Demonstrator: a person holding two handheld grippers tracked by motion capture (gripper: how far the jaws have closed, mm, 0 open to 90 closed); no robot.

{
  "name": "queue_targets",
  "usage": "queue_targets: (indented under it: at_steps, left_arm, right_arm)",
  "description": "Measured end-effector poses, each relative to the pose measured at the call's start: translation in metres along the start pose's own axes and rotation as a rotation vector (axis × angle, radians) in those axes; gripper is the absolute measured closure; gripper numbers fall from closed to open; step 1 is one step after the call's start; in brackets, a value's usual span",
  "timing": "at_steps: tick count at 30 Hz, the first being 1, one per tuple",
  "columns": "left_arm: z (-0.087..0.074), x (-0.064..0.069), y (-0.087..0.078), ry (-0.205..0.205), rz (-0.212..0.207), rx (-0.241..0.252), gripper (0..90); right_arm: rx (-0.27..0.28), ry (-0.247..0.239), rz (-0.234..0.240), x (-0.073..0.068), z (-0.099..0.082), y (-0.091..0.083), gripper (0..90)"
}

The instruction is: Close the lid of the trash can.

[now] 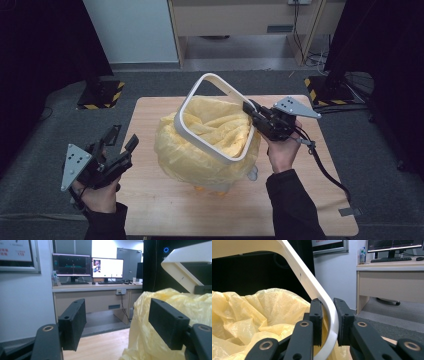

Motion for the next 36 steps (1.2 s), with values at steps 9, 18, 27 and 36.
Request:
queue_targets:
  at_steps: [9, 18, 27, 36]
  left_arm:
    - [0.035, 0.009, 0.004, 0.004, 0.017, 0.094, 20.6]
    - [0.054, 0.035, 0.017, 0.023, -0.035, 0.113, 16.9]
    - [0.061, 0.06, 0.03, 0.039, -0.081, 0.115, 16.3]
    - [0.069, 0.093, 0.043, 0.099, -0.139, 0.108, 15.6]
  right_arm:
    - [-0.011, -0.008, -0.001, -0.001, 0.0, 0.0, 78.3]
    - [-0.034, -0.026, 0.0, -0.001, 0.002, 0.004, 78.2]
    - [-0.066, -0.052, 0.003, -0.001, 0.003, 0.006, 78.2]
    - [-0.075, -0.057, 0.006, -0.001, 0.003, 0.007, 78.1]
Point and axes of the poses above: each handheld gripper's, and its own axes: y roughly forward along the jaws, z roughly out of its top, x roughly to its right, the point moved 9 cm from there along y, roughly forward along the jaws, and after that the axes turned 2 degrees about -x, right-handed, at the moved point
